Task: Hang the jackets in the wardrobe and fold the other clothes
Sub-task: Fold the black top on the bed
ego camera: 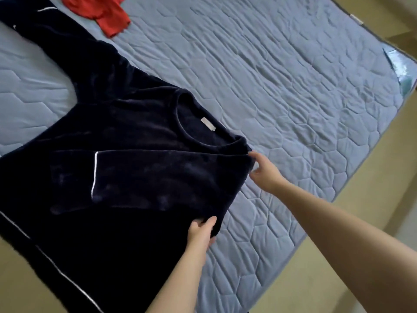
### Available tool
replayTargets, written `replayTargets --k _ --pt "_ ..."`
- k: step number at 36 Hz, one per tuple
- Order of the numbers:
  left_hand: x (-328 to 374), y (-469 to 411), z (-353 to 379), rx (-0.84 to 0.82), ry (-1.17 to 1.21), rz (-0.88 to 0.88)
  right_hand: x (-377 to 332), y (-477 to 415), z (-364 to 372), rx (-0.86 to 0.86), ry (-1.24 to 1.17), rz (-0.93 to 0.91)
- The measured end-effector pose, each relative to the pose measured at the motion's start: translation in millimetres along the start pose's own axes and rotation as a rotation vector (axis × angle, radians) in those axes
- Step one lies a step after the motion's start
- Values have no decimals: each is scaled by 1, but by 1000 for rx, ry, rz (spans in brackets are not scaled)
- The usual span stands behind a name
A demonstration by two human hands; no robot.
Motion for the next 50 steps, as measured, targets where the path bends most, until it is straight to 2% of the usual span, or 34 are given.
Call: replayTargets --k 2,7,13,15,17,20,22,26,29,32,35,39,42,46,50 --pt "-8 -13 10 10 14 -15 -2 -23 1 -41 68 -65" --pt "-8 -35 12 70 -84 14 7 -60 17 -335 348 -85" --pt "-20 -22 22 -13 63 -198 34 -65 7 -227 516 101" --pt "-16 -14 18 0 0 -248 27 -55 15 -156 505 116" --pt "-4 -2 5 48 -169 -256 12 -41 12 -31 507 106" --pt "43 14 -36 222 -627 -8 -13 -14 8 61 496 84" --pt "80 29 -62 326 -875 202 -34 5 19 26 486 46" --pt "157 54 -105 471 -1165 553 -79 40 59 -98 462 -20" --pt "206 46 -133 499 -1419 725 -114 50 92 -127 413 -27" --pt "239 16 -163 433 -1695 782 -151 51 126 -96 370 11" --pt "251 -16 -189 313 -1908 828 -183 53 164 -61 301 123" --pt "265 -52 -232 166 -2187 861 -216 45 226 -162 286 265" --pt "275 -58 -248 51 -2300 900 -226 36 232 -209 306 367" --pt "289 -37 -250 -89 -2274 827 -251 45 209 -263 282 422" --pt "335 -4 -254 -89 -1911 812 -295 58 188 -231 240 325"
Point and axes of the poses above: each hand's wrist, its own y-axis away from the middle knuckle, its own z-axis out of the palm, x = y × z, the point moved 9 cm from there along -y, towards the middle knuckle, and after that the axes turned 8 degrees about y, right-handed, at the moved point
